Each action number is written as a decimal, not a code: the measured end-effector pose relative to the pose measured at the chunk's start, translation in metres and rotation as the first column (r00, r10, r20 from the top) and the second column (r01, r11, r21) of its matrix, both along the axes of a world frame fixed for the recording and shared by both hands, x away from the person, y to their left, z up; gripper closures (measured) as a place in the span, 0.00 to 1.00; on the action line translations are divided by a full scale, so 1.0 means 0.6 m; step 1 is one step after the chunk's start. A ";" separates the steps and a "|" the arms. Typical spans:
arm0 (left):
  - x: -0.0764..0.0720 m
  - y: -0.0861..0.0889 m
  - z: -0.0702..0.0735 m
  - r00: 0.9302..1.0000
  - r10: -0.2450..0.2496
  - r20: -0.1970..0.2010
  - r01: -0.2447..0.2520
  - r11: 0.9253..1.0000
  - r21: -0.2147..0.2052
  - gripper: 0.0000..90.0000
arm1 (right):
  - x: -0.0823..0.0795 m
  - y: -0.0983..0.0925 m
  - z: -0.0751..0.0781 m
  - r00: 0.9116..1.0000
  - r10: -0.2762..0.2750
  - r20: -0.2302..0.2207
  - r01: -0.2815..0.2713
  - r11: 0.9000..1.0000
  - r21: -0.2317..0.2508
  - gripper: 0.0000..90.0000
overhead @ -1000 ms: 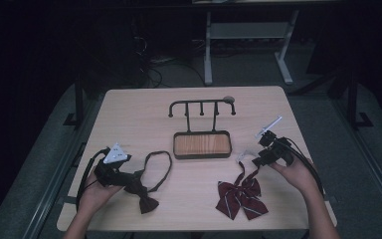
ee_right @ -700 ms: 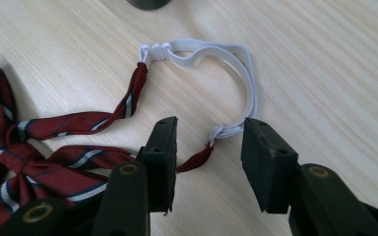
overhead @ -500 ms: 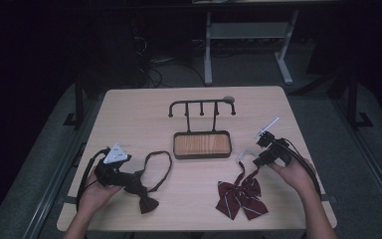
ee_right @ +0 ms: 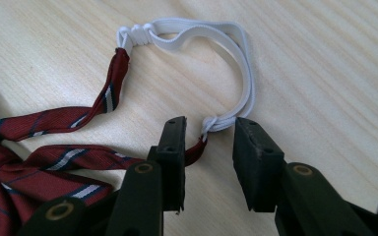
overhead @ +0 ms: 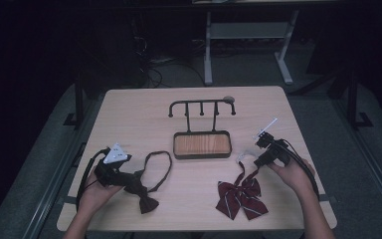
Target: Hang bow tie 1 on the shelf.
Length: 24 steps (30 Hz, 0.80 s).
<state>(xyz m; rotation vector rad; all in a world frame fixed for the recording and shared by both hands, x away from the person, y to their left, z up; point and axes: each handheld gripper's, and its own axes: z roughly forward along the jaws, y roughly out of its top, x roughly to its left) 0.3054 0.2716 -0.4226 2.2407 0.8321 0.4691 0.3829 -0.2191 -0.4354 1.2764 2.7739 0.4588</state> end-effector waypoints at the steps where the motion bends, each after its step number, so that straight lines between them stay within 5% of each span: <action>1: 0.000 0.000 0.000 1.000 0.000 0.000 0.000 1.000 0.000 0.30 | 0.001 0.001 -0.001 1.000 -0.002 0.001 0.002 1.000 -0.004 0.74; 16: 0.001 -0.001 -0.001 1.000 -0.006 0.000 0.006 1.000 0.004 0.30 | 0.003 0.003 -0.003 0.999 -0.051 0.000 0.051 0.998 -0.025 0.68; 24: 0.001 -0.001 -0.001 1.000 -0.006 0.000 0.006 1.000 0.004 0.30 | 0.005 0.016 -0.007 1.000 -0.027 -0.006 0.027 0.998 -0.059 0.76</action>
